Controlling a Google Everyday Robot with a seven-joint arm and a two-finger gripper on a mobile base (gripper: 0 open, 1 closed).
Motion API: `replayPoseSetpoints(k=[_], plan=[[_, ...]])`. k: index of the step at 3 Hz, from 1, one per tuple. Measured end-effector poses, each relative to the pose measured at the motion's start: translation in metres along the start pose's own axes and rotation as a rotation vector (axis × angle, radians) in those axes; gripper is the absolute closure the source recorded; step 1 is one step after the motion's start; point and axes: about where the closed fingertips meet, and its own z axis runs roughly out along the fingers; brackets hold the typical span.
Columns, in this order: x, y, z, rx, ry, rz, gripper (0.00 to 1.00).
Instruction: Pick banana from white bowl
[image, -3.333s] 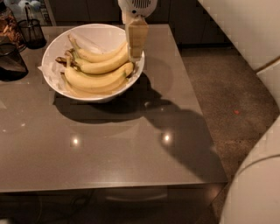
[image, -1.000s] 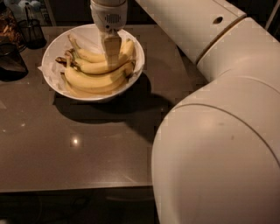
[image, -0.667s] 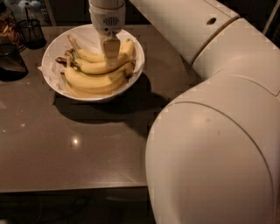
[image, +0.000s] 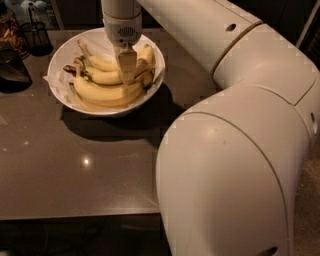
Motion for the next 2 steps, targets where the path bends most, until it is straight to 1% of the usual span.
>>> replayPoseSetpoints(k=[1, 2], plan=[[0.0021, -0.0013, 0.0075, -0.013, 0.004, 0.004, 0.41], [0.0054, 0.0004, 0.0092, -0.006, 0.008, 0.008, 0.61]])
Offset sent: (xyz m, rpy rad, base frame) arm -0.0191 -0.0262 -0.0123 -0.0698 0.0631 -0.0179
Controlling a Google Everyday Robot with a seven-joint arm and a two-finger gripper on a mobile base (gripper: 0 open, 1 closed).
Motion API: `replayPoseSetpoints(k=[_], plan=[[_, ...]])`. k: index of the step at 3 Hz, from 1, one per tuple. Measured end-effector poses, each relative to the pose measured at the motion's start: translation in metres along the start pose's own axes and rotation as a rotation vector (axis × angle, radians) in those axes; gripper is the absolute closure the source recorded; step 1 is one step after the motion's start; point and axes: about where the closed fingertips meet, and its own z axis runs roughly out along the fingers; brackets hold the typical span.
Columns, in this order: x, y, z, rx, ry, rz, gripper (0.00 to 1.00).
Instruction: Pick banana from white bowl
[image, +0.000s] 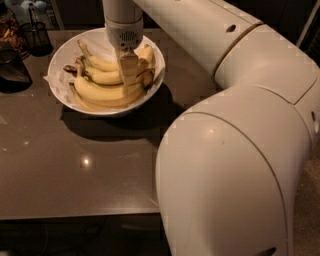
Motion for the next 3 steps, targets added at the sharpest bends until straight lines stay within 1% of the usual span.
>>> replayPoseSetpoints(k=[1, 2, 3], plan=[[0.0000, -0.0003, -0.0014, 0.000, 0.000, 0.000, 0.84], [0.0000, -0.0004, -0.0014, 0.000, 0.000, 0.000, 1.00], [-0.0022, -0.0049, -0.0023, 0.028, -0.007, 0.004, 1.00]])
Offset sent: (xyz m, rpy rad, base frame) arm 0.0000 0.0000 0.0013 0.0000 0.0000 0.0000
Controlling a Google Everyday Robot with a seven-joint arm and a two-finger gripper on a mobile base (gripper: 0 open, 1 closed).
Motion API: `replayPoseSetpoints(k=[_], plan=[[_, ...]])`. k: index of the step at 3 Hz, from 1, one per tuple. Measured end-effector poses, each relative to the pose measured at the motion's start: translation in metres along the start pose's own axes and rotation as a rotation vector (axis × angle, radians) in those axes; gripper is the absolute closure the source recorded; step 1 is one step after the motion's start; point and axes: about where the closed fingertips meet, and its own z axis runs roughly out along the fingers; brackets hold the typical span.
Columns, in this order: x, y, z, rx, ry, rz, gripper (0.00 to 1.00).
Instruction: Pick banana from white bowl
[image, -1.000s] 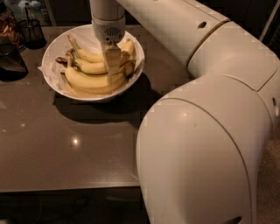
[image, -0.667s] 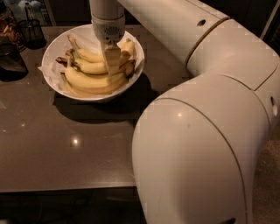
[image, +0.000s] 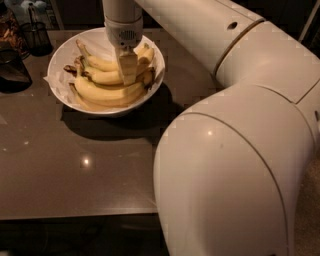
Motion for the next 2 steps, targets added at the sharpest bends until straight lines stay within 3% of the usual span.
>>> replayPoseSetpoints(k=[1, 2], plan=[[0.008, 0.013, -0.023, 0.079, -0.021, 0.054, 1.00], [0.016, 0.044, -0.062, 0.183, -0.063, 0.116, 1.00]])
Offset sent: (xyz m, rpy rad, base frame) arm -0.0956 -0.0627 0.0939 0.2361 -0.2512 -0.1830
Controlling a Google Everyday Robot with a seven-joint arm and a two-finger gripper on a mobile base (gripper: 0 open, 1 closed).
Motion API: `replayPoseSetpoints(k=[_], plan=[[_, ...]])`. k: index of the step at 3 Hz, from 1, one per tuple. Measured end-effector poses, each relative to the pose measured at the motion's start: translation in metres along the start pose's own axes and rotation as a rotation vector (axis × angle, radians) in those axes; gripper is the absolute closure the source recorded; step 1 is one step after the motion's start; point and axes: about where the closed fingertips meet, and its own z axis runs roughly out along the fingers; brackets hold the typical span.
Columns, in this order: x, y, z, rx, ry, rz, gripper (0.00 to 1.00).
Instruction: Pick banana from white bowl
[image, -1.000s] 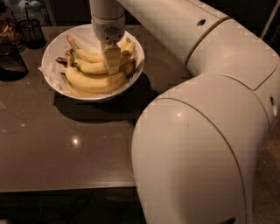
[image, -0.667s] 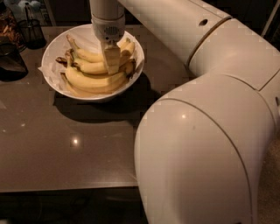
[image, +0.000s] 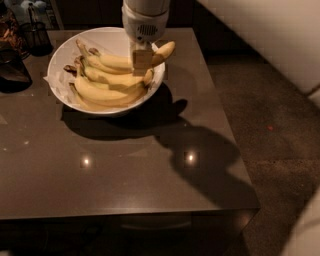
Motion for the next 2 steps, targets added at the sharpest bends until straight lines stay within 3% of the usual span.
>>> replayPoseSetpoints(k=[2], plan=[[-0.004, 0.006, -0.020, 0.037, -0.001, -0.012, 1.00]])
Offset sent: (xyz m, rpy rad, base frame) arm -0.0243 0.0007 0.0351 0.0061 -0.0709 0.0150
